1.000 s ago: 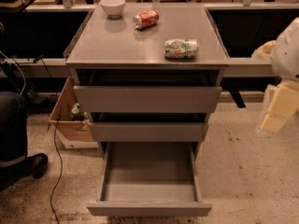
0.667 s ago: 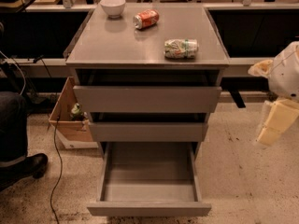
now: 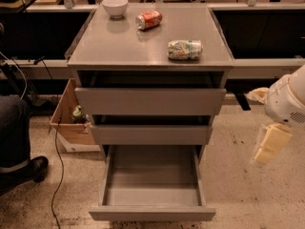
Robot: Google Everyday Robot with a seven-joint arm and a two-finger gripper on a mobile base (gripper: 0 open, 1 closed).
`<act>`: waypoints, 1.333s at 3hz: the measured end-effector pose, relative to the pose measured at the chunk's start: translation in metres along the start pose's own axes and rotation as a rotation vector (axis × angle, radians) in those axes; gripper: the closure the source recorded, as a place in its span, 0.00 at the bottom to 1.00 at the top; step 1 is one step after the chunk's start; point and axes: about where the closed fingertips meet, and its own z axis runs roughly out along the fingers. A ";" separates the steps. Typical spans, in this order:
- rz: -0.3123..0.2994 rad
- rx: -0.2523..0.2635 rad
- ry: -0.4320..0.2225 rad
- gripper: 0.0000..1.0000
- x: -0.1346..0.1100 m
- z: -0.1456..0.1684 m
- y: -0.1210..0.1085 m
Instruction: Close bottom drawer
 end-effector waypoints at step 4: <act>0.042 -0.019 -0.220 0.00 0.059 0.184 0.045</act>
Offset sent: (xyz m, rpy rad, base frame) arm -0.0246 0.0041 -0.1384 0.1586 -0.0472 -0.0160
